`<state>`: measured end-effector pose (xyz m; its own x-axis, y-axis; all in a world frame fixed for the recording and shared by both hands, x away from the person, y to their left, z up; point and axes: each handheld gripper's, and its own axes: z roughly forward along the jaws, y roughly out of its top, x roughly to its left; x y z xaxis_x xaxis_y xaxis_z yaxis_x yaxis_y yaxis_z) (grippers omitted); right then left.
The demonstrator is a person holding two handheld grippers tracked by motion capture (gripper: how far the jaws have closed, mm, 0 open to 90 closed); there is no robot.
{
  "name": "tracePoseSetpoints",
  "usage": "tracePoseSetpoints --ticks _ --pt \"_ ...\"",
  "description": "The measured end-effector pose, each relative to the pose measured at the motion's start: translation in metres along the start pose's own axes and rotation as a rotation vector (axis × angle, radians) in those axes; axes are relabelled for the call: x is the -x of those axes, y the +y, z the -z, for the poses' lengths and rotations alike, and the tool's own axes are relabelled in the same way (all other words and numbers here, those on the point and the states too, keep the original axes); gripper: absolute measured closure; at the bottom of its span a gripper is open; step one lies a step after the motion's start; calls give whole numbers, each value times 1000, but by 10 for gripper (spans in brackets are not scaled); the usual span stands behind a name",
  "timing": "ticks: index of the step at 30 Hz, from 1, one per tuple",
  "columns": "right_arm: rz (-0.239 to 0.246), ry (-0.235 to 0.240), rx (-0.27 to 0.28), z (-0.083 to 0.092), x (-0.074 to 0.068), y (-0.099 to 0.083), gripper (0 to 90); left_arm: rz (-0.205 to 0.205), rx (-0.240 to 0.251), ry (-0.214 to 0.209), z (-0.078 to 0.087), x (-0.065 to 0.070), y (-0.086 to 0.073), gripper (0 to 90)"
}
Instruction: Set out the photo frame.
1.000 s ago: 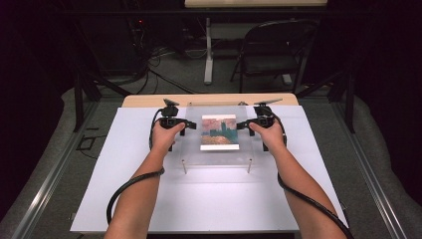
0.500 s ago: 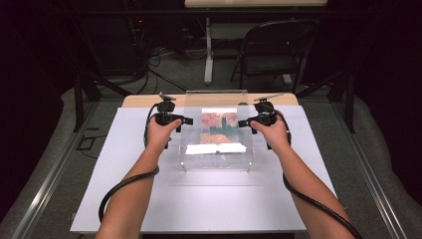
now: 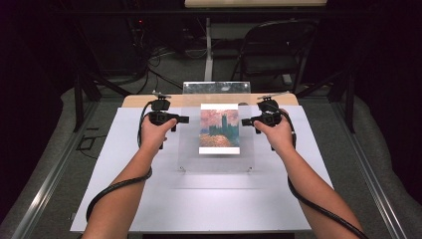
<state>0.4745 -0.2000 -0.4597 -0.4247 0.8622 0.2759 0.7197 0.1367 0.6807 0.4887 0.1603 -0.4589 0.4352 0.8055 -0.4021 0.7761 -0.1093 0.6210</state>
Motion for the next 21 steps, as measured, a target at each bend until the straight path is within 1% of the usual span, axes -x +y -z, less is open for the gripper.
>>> tracePoseSetpoints --ticks 2,6,7,11,13,16,21 --pt "-1 -2 12 3 -2 -1 522 -4 6 -7 4 1 -1 620" --pt "25 -13 29 11 -7 -4 531 -22 20 -12 11 4 -4 636" --pt "33 -12 37 13 -8 -5 538 -23 26 -20 15 5 -5 643" --pt "35 -2 55 23 -11 -7 578 -44 45 -16 23 10 -9 663" --pt "43 -6 66 27 -14 -9 587 -66 51 -13 28 13 -12 669" --pt "73 -15 78 36 -19 -12 605 -78 69 -20 35 16 -16 684" --pt "102 -30 98 48 -28 -18 627 -104 99 -30 48 22 -25 709"
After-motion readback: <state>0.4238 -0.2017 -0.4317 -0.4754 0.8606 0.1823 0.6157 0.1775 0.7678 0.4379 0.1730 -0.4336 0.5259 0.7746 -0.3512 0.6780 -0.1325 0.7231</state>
